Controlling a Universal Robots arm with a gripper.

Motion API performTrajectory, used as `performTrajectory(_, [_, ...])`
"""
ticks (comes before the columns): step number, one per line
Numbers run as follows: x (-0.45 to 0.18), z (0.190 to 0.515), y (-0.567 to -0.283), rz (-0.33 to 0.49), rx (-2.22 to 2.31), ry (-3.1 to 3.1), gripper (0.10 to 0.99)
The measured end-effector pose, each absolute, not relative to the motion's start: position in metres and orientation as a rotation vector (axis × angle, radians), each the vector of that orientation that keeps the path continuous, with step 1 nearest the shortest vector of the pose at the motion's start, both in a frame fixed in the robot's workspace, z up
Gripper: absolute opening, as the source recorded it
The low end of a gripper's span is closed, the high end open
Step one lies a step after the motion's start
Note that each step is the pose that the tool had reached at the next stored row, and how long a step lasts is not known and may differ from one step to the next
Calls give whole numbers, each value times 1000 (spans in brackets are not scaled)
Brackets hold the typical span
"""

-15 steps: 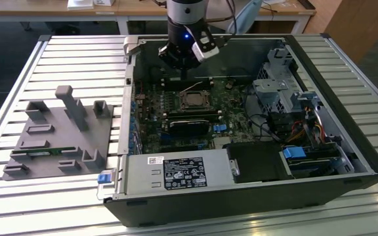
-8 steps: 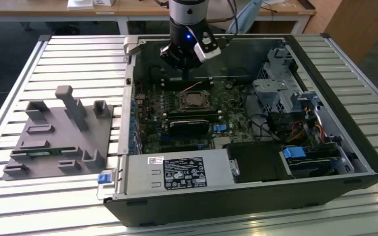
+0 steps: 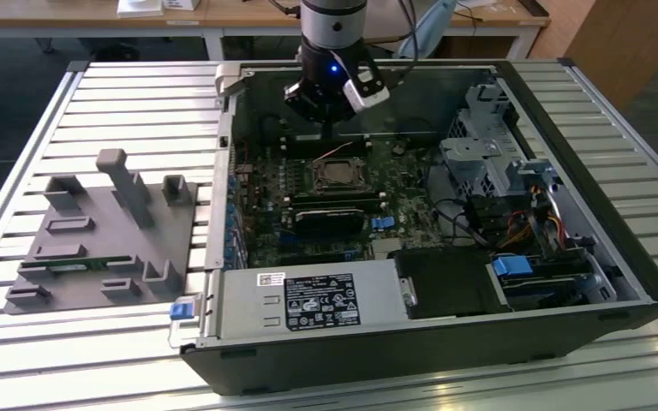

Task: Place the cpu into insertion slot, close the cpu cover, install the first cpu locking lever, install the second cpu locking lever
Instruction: 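Install the first cpu locking lever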

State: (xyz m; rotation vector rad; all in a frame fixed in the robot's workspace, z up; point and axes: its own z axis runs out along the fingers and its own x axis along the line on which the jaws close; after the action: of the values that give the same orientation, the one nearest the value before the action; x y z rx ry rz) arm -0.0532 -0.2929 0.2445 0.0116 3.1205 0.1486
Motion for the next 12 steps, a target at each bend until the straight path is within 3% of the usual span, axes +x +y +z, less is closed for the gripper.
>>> performTrajectory(12, [-45, 232, -290, 140, -2, 3121, 106])
